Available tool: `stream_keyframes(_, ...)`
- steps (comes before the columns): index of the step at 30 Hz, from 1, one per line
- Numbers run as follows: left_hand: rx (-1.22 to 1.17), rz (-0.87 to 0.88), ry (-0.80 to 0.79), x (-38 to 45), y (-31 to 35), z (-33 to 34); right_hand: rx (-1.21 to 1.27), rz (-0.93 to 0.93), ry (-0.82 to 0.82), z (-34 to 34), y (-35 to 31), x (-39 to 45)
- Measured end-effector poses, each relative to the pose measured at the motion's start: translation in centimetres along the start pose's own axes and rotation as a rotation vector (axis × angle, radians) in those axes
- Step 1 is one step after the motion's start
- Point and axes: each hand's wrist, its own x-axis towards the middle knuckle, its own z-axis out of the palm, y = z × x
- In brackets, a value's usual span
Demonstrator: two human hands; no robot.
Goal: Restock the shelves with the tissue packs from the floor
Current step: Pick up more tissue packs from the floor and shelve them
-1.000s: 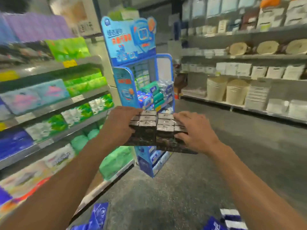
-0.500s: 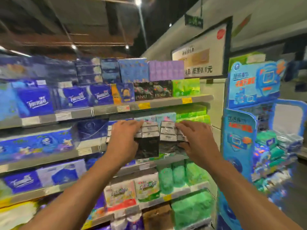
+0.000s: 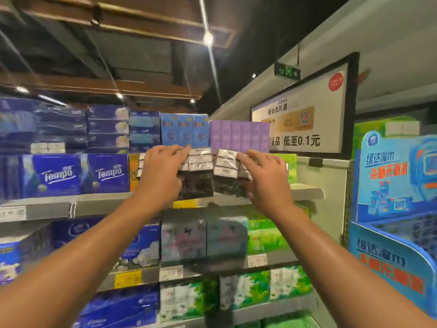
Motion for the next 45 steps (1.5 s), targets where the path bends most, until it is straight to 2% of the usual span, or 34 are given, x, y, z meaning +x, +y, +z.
stream_keyframes(4, 0.051, -0.085, -0.024, 6.3, -0.8, 5.0, 0.015, -0.029, -0.039, 6.0, 5.7, 5.1)
stream_keyframes(7, 0.048, -0.114, -0.113, 9.6, -2.0, 8.4, 0.036, -0.051, -0.141, 10.8, 8.8, 7.3)
stream_keyframes(11, 0.084, -0.098, -0.235, 12.9, -3.9, 12.3, 0.119, -0.063, -0.270, 15.2, 11.3, 8.7)
stream_keyframes(17, 0.155, -0.038, -0.411, 15.6, -6.3, 18.0, 0.095, -0.105, -0.507, 21.8, 13.7, 10.3)
stream_keyframes(22, 0.288, -0.045, -0.383, 16.1, -6.8, 21.2, 0.003, -0.042, -0.544, 24.6, 14.2, 11.3)
stream_keyframes(25, 0.229, -0.058, -0.378, 15.6, -6.8, 22.7, 0.015, -0.028, -0.566, 25.9, 14.4, 11.0)
stream_keyframes(29, 0.231, -0.082, -0.291, 15.2, -7.5, 23.8, 0.015, -0.050, -0.576, 27.1, 14.8, 11.4)
stream_keyframes(39, 0.243, -0.100, -0.179, 14.6, -8.0, 23.8, 0.063, -0.044, -0.530, 28.8, 14.8, 11.8)
stream_keyframes(45, 0.319, -0.139, -0.182, 14.5, -6.7, 24.2, 0.090, -0.019, -0.549, 29.1, 14.5, 11.9)
